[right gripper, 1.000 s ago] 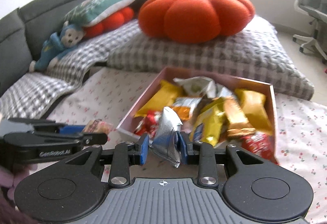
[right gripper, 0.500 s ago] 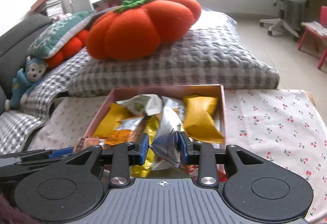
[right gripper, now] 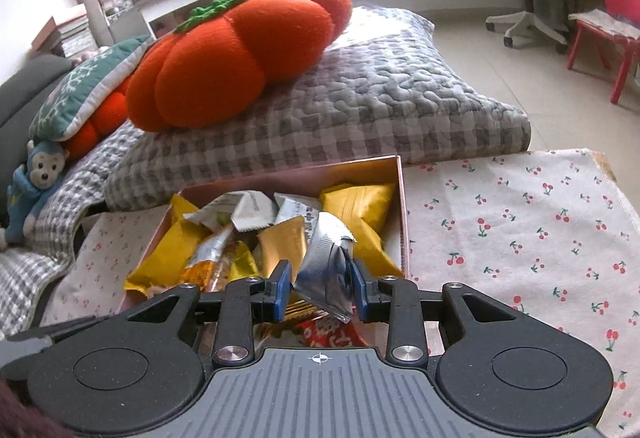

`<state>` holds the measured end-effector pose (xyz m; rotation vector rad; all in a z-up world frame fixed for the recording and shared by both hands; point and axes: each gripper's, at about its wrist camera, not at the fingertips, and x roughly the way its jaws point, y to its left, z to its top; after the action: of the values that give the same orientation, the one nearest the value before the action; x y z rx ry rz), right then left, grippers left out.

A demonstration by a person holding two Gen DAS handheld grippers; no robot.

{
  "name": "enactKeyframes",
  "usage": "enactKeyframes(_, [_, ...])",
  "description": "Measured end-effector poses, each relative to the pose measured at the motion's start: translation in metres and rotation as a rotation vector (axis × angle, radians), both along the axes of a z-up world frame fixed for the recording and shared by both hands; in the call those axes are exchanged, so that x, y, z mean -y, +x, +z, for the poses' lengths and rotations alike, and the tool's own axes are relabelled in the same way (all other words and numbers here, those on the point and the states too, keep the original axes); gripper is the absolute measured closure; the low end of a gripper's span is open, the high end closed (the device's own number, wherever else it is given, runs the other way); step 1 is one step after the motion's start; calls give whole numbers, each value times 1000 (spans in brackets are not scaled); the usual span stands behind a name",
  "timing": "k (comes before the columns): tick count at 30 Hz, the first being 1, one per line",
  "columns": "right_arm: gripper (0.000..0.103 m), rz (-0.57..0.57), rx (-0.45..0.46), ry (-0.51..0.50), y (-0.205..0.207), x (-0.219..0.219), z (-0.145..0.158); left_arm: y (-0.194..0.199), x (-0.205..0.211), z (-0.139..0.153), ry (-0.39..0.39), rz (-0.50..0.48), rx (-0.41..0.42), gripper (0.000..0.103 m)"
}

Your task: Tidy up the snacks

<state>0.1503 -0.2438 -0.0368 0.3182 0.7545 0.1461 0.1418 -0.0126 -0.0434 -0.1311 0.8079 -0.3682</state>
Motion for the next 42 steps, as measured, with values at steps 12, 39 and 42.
enactKeyframes(12, [70, -29, 1, 45, 13, 14, -14, 3, -2, -4, -5, -16, -10, 69])
enactKeyframes(39, [10, -13, -3, -9, -53, 26, 32, -51, 15, 31, 112, 4, -22, 3])
enactKeyframes(42, [10, -16, -21, -37, -65, 27, 35, -60, 11, 32, 135, 24, -40, 1])
